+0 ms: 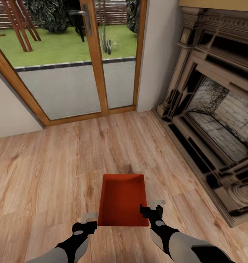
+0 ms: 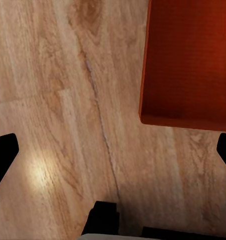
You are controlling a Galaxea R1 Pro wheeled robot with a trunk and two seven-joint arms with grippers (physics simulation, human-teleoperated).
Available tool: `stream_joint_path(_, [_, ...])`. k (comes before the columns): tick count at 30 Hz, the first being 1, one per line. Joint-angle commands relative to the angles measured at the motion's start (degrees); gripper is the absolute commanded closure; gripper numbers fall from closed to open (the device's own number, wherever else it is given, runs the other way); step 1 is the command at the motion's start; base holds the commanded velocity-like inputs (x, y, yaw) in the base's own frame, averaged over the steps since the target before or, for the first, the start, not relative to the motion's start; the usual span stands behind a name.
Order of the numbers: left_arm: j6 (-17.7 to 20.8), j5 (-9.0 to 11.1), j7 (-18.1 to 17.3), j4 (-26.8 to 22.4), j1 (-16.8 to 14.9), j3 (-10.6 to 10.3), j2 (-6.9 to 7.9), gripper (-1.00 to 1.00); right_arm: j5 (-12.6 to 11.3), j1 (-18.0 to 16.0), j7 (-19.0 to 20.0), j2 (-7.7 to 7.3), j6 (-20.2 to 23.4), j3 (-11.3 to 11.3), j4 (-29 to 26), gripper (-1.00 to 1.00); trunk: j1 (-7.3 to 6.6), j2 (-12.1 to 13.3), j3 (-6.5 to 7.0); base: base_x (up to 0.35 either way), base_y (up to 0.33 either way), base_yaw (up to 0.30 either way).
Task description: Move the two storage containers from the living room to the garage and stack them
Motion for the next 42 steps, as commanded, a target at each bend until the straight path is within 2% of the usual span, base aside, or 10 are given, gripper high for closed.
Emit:
stream_joint_path(1, [-0.4,0.6,0.2,0.2,0.0,-0.5,0.0,-1.0,0.6,-0.1,-0.4,0.02,-0.1,-0.1,0.1,-1.0,0.01,0.0,-0.03,0.043,-0.002,0.0])
stream_joint_path(9, [-0.6,0.6,0.2,0.2,0.0,-0.5,0.03,-1.0,0.6,-0.1,-0.4,0.02,-0.1,-0.1,0.1,-1.0,0.01,0.0,-0.03,0.035,-0.001,0.0])
stream_joint_path(21, [-0.7,0.7,0.2,0.3,0.0,-0.5,0.08,-1.0,0.6,-0.1,-0.4,0.02,-0.1,-0.1,0.1,-1.0,0.01,0.0,-0.03,0.18,0.0,0.0])
stream_joint_path(36, [-0.5,0.7,0.2,0.3,0.0,-0.4,-0.16,-1.0,0.5,-0.1,-0.4,0.02,-0.1,-0.2,0.1,-1.0,0.01,0.0,-0.03,0.009,0.0,0.0])
stream_joint_path(42, [-0.5,0.7,0.2,0.3,0.0,-0.4,-0.07,-1.0,0.4,-0.1,-0.4,0.02,-0.1,-0.2,0.1,-1.0,1.33,-2.4,-1.11,0.0,0.0,0.0])
